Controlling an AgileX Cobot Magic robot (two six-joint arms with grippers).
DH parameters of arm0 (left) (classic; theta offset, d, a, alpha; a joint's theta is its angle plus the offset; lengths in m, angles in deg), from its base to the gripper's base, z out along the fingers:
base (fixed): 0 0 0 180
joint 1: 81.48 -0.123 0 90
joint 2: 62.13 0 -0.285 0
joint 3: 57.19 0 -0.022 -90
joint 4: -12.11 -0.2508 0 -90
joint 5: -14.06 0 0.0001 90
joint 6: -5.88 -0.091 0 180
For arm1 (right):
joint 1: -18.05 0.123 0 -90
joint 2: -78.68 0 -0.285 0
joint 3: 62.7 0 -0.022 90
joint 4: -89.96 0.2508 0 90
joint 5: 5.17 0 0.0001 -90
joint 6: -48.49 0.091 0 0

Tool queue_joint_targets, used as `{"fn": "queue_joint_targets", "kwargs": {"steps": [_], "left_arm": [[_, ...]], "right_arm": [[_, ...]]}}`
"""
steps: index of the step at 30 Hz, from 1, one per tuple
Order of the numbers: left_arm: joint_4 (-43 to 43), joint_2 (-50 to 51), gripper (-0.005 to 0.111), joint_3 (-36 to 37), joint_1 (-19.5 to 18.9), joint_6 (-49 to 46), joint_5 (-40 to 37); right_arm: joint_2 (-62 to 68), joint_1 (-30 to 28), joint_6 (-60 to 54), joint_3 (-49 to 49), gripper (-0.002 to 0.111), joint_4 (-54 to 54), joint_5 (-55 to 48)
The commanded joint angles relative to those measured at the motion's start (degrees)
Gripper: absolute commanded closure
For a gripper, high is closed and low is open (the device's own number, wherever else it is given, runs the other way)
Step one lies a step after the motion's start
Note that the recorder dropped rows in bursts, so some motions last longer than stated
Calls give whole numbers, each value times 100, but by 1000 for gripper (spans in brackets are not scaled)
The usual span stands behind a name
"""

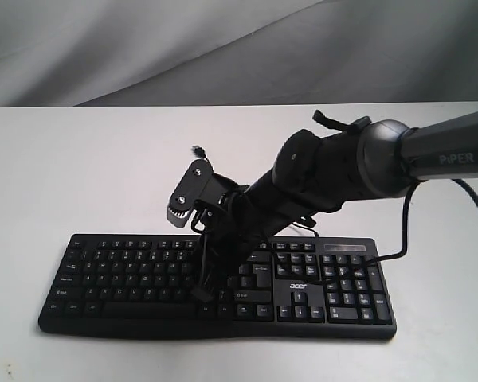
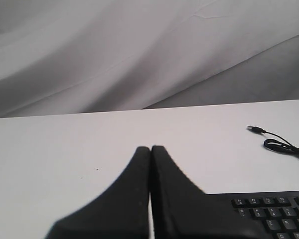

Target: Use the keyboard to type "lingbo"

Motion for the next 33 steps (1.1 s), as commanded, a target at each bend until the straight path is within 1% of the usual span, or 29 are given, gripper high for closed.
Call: {"fn": "queue_joint_targets", "kwargs": {"steps": [1,15,21,26,33], "left_arm": [[-1,-28,106,28,31,12,35],[-1,-28,106,28,31,12,35],[-1,-28,106,28,31,12,35],[-1,-28,106,28,31,12,35],[-1,-28,106,28,31,12,35]], "right_arm": [[-43,-27,-79,18,108,61,46],[83,-27,-307,8,108,369,-27],[-668,-27,-175,8,108,-97,-220],[-1510,-188,271,8,108,-262,221],[-2056,-240,271,8,108,-234,592]]}}
